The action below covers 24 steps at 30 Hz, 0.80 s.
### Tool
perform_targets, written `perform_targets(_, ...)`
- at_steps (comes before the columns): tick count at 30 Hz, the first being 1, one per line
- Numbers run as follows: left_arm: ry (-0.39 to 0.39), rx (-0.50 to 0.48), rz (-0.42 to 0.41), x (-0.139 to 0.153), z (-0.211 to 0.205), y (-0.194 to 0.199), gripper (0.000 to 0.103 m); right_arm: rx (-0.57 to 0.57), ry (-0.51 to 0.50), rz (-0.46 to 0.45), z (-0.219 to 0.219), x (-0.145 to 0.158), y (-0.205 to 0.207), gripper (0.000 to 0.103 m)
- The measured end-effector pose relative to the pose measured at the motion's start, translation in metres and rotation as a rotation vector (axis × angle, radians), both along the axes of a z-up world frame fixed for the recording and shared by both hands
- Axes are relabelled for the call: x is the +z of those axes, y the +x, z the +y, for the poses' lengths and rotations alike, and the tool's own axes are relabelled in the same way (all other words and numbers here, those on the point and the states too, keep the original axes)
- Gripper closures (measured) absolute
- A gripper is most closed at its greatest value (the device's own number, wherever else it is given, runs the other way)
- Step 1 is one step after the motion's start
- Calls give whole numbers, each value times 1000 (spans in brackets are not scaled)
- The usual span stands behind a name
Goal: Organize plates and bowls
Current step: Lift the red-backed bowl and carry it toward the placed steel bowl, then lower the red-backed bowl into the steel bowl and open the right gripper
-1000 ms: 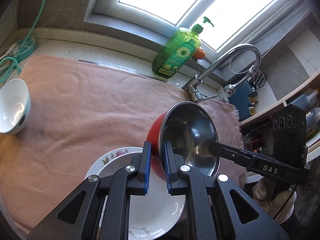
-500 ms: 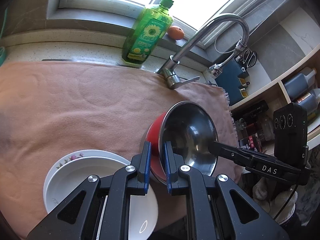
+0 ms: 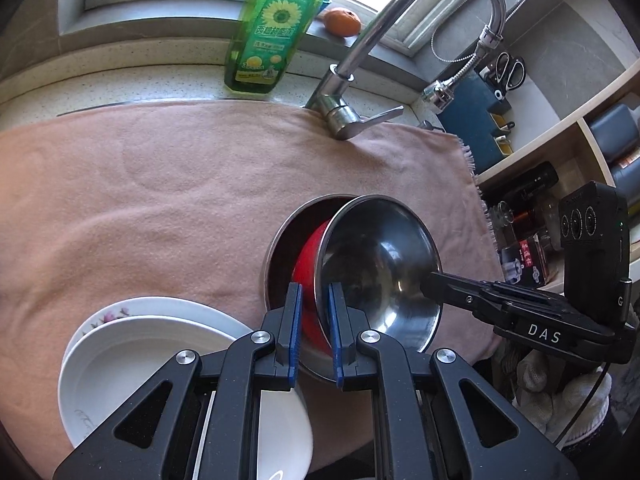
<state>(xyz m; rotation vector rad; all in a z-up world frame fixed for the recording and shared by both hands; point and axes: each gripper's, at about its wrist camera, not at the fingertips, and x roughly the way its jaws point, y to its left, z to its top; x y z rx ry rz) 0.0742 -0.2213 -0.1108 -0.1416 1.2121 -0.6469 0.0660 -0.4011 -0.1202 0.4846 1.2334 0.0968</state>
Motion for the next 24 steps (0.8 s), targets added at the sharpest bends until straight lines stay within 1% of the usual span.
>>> perform_targets(11, 74, -21, -4, -12, -13, 4, 92, 18, -31, 33, 0, -15, 6, 92)
perform_targets(24, 94, -21, 4, -17, -17, 5, 92, 34, -38, 46, 1, -15, 10, 92)
